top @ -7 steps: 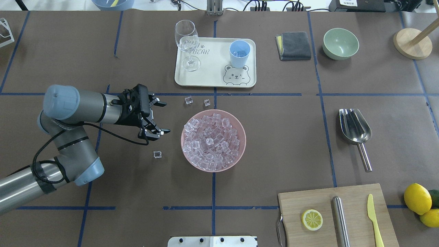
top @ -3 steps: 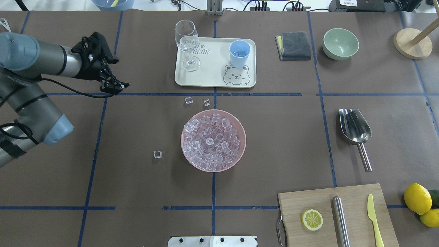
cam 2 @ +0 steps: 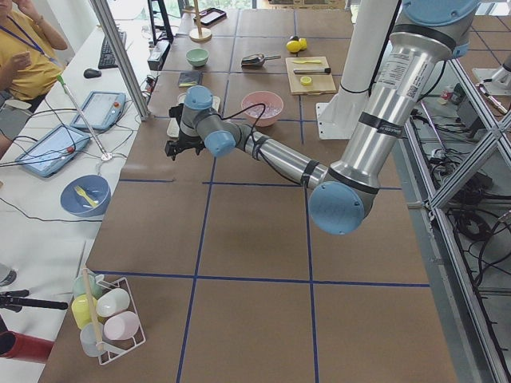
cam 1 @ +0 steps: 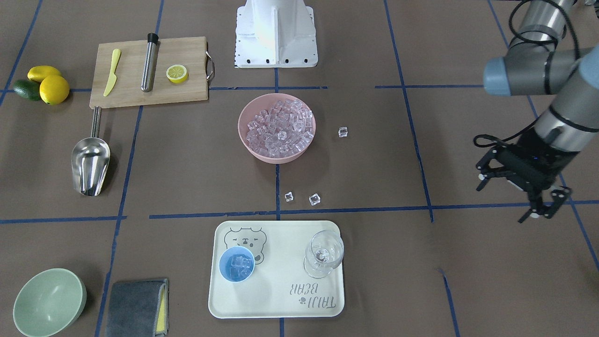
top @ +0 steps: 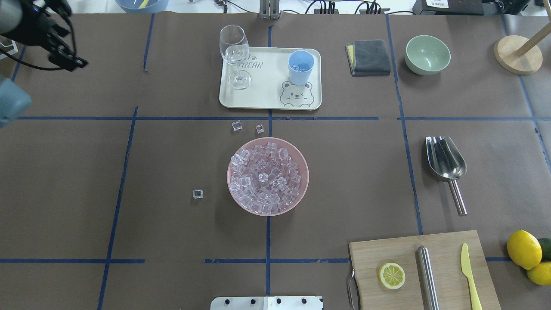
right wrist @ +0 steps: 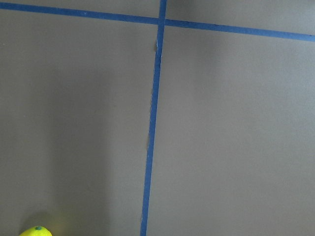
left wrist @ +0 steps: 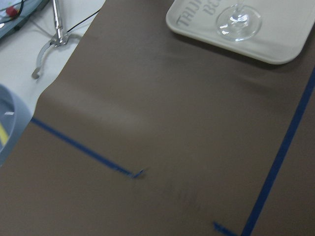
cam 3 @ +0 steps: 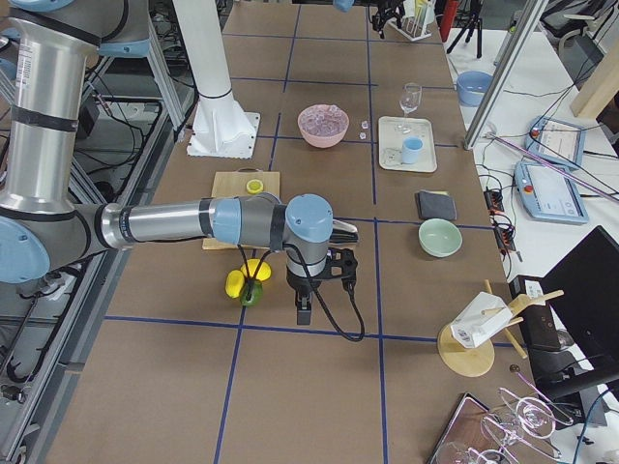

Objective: Put ice in cup with scoop

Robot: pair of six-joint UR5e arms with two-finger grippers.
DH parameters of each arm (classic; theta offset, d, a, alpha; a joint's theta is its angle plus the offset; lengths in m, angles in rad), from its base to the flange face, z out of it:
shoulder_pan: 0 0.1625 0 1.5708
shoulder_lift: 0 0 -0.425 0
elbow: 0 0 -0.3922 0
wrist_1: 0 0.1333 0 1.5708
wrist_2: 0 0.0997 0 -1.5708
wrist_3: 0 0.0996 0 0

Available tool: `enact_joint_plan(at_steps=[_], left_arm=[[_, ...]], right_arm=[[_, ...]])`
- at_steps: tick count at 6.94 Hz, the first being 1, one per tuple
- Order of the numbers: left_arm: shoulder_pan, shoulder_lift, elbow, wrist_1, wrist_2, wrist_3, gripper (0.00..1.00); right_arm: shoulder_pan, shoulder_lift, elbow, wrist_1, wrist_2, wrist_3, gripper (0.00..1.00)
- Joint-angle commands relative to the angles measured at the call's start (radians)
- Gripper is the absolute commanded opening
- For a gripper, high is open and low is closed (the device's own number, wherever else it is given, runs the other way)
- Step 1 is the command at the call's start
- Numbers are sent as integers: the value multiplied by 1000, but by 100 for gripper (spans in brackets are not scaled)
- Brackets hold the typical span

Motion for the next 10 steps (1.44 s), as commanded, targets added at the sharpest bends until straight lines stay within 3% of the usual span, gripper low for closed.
enact_joint_plan(at_steps=[1, 3, 5, 6, 8, 10], left_arm=[[-207, 128, -2, 137, -68, 5, 100], [-344, 243, 17, 210, -161, -119, 100], [-405, 341, 18, 254, -226, -224, 100], [-421, 391, 26, 254, -211, -221, 100], [-421, 394, 12, 263, -144, -224, 100], [-420, 397, -19, 261, -139, -224, 100]], right_arm=[[-1, 6, -1, 0, 1, 5, 100], [0, 9, 3, 2, 1, 13, 100], [0, 17, 13, 4, 3, 5, 100], [0, 22, 5, 11, 3, 5, 100], [0, 17, 5, 52, 0, 5, 100], [0, 23, 19, 98, -2, 4, 100]])
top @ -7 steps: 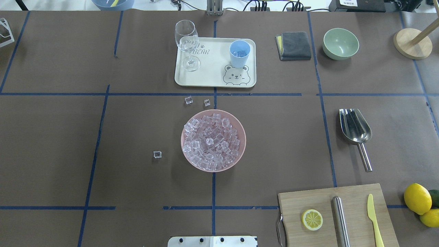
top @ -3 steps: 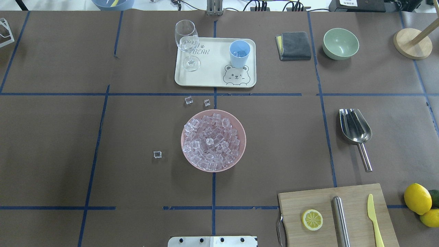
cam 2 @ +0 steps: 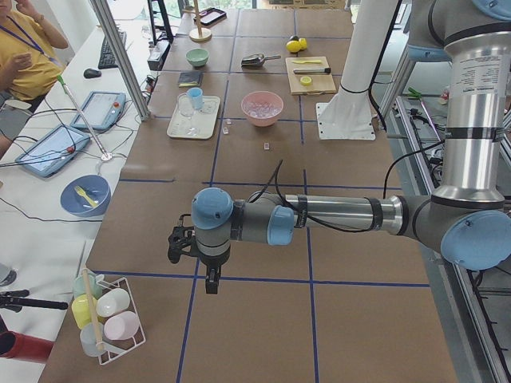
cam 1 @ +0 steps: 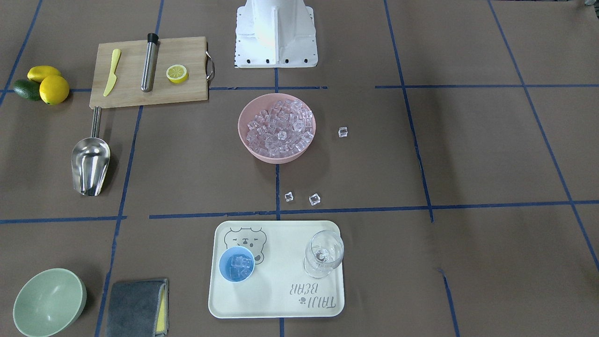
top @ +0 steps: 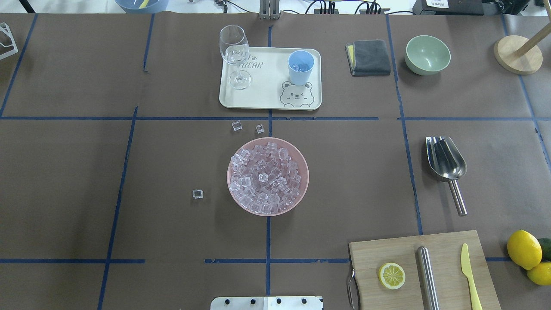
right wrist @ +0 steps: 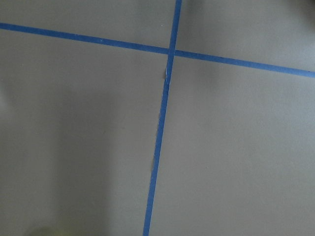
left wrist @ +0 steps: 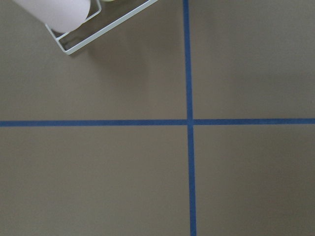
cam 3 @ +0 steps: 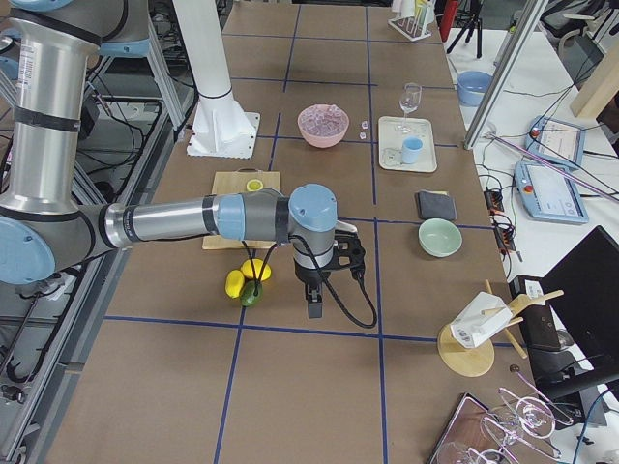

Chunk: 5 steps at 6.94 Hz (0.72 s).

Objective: Put ice in cup with scoop

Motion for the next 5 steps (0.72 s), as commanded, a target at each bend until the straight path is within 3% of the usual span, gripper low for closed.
enact_joint_plan(at_steps=[1, 5], left_arm=[[2, 2, -13, -3, -3, 1, 100], [7, 2, -4, 0, -3, 1, 100]], right_arm=[[0, -12, -2, 98, 3, 4, 100], [-2, -17, -57, 102, 12, 3, 100]])
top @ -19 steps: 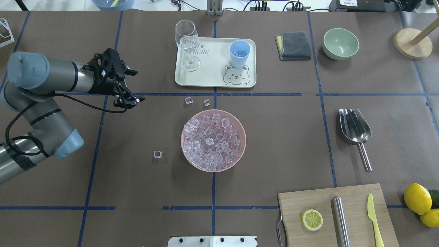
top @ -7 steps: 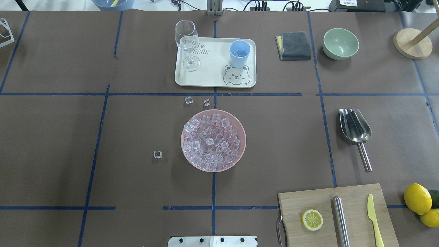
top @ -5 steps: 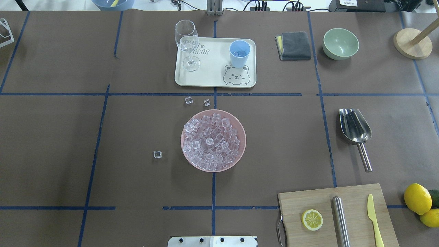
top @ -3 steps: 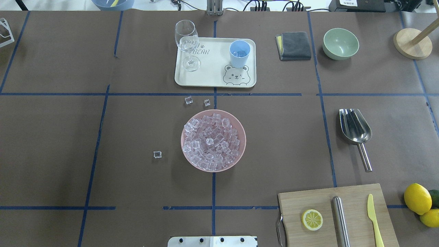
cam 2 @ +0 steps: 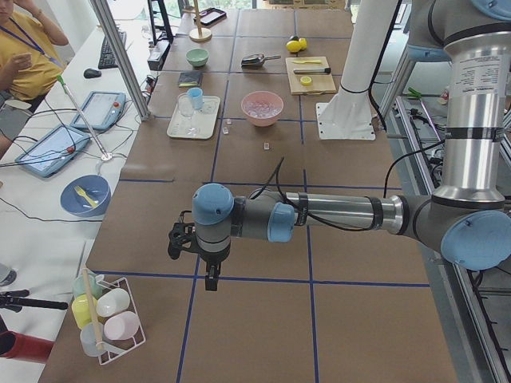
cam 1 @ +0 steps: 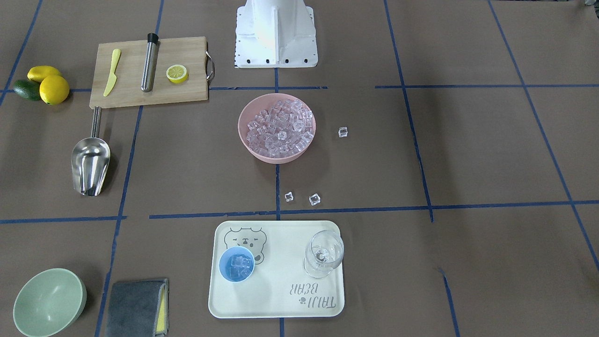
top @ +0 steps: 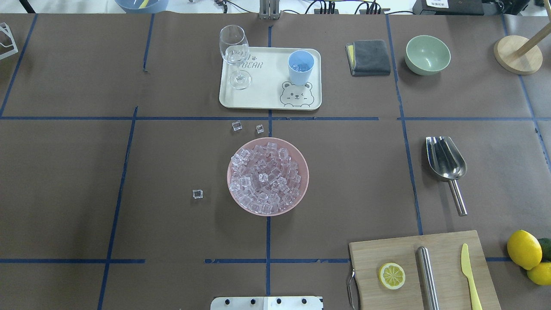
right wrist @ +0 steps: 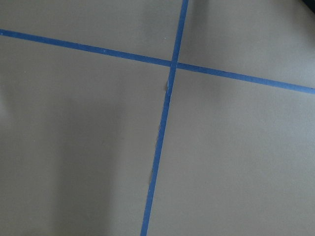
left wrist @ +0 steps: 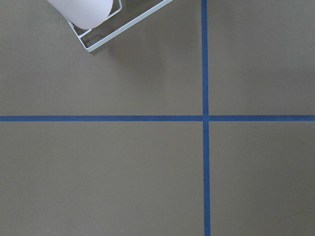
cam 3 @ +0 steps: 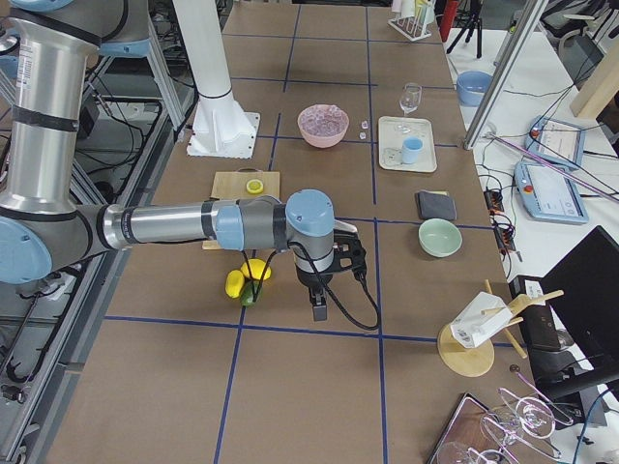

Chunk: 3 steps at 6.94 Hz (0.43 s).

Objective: Put ice in cup with scoop

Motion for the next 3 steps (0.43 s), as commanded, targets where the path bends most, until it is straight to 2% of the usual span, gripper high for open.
enact_joint_plan(at_steps=[1, 2, 3], left_arm=[[2, 8, 9, -2, -2, 0, 100], [3, 14, 9, -2, -18, 0, 100], [5, 29, 9, -2, -79, 0, 100]], right_arm=[[-2, -4, -37, 0, 0, -3, 100], [-9, -6, -50, 0, 2, -1, 100], [-28, -4, -73, 0, 3, 0, 100]])
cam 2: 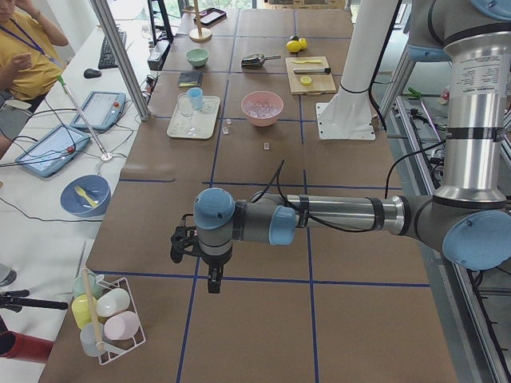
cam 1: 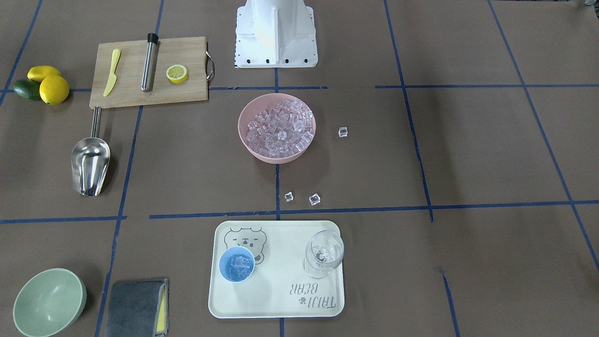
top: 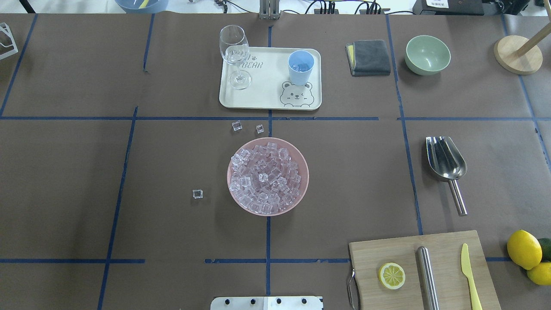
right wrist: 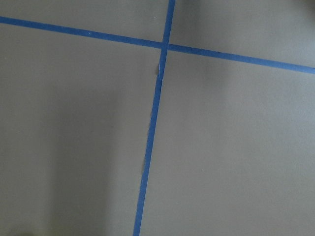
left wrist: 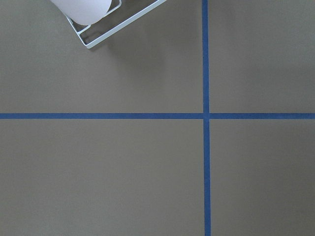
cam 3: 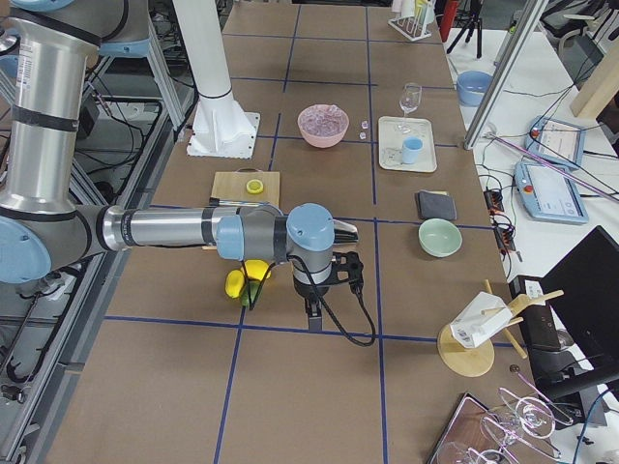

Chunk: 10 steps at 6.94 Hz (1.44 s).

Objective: Put ice in cup with scoop

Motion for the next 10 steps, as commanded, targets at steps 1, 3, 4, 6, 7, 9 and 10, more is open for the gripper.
enact_joint_plan(at_steps=[1, 3, 4, 6, 7, 9, 10], left_arm=[[2, 18, 1, -2, -61, 0, 100], [5, 18, 1, -2, -61, 0, 100], [5, 18, 1, -3, -61, 0, 100], [18, 18, -1, -3, -63, 0, 100], [20, 18, -1, -3, -63, 0, 100], [20, 18, -1, -3, -63, 0, 100], [23, 18, -1, -3, -63, 0, 100]], right_arm=[[-35, 0, -39, 0, 2, 3, 100], [-43, 0, -62, 1, 2, 3, 100], [-43, 0, -62, 1, 2, 2, 100], [-43, 0, -62, 1, 2, 0, 100], [-43, 0, -62, 1, 2, 0, 100], [-43, 0, -62, 1, 11, 0, 100], [-43, -1, -63, 1, 11, 0, 100]])
